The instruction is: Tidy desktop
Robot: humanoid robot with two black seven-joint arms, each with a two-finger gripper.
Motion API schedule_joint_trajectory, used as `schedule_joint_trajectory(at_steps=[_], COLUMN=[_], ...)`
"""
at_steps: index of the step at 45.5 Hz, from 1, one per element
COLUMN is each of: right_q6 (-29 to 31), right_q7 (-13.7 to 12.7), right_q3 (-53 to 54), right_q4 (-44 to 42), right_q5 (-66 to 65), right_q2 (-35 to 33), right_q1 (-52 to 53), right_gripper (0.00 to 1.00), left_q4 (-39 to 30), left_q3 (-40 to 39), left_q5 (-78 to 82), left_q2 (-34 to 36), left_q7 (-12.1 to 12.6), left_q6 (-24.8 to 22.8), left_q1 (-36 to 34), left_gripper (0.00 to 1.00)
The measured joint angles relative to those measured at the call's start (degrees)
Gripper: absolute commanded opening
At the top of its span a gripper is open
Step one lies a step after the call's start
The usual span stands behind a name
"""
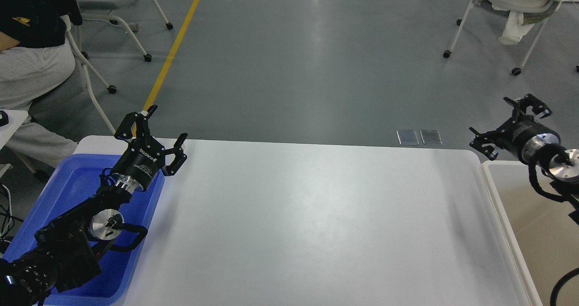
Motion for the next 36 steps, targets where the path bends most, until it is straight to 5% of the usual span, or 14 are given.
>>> schedule_joint_trajectory(at_steps=[36], right_q6=[13.4], right_q7=[0.0], right_q3=[6.1], right_q4=[2.4], right_q5=[-1.4], right_q2=[16.6], right_q1=[-4.1], right_gripper=[1.0], left_q4=[0.0], left_q3=[0.0], left_q5=[0.0], left_q2=[0.0], left_q7=[-0.1], left_q6=[0.0], left_q1=[0.0], left_gripper=[1.0])
